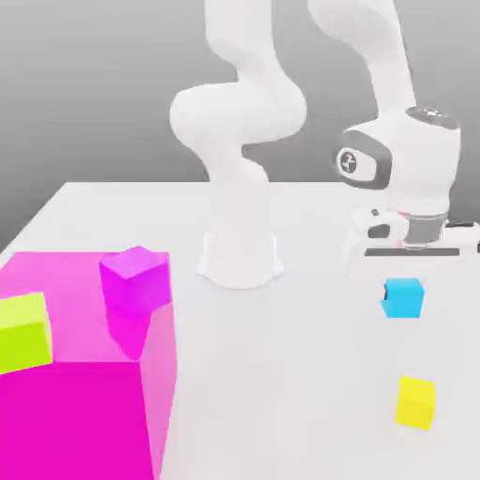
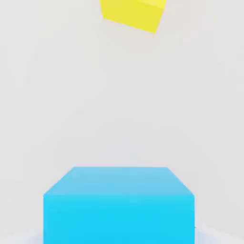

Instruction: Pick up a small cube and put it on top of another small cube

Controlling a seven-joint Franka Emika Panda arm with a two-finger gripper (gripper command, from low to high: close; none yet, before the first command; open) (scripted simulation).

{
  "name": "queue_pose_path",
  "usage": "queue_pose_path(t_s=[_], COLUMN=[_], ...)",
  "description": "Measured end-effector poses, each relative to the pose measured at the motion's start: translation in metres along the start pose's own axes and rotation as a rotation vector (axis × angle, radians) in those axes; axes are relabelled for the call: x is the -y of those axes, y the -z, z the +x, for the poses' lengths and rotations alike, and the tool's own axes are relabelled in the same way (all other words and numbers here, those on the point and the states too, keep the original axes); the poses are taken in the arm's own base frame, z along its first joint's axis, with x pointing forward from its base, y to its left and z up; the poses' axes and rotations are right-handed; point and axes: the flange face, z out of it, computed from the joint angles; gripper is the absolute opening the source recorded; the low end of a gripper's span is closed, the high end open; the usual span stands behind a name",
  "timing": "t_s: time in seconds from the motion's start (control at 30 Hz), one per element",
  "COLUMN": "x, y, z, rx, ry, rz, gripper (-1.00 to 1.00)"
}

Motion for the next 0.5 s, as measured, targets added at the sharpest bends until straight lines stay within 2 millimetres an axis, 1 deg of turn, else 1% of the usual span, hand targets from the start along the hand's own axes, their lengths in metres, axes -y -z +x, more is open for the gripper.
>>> queue_pose_path(t_s=[0.07, 0.2, 0.27, 0.37, 0.4, 0.5], x=[0.022, 0.055, 0.062, 0.064, 0.063, 0.063], y=[0.009, 0.026, 0.013, -0.022, -0.031, -0.031], z=[0.021, 0.081, 0.088, 0.09, 0.09, 0.09], rx=[0.0, -0.018, -0.023, -0.025, -0.025, -0.025], ry=[0.029, 0.064, 0.081, 0.088, 0.089, 0.089], rz=[0.001, -0.003, -0.004, -0.005, -0.006, -0.005], gripper=[-1.0, -1.0, -1.0, -1.0, 1.0, 1.0])
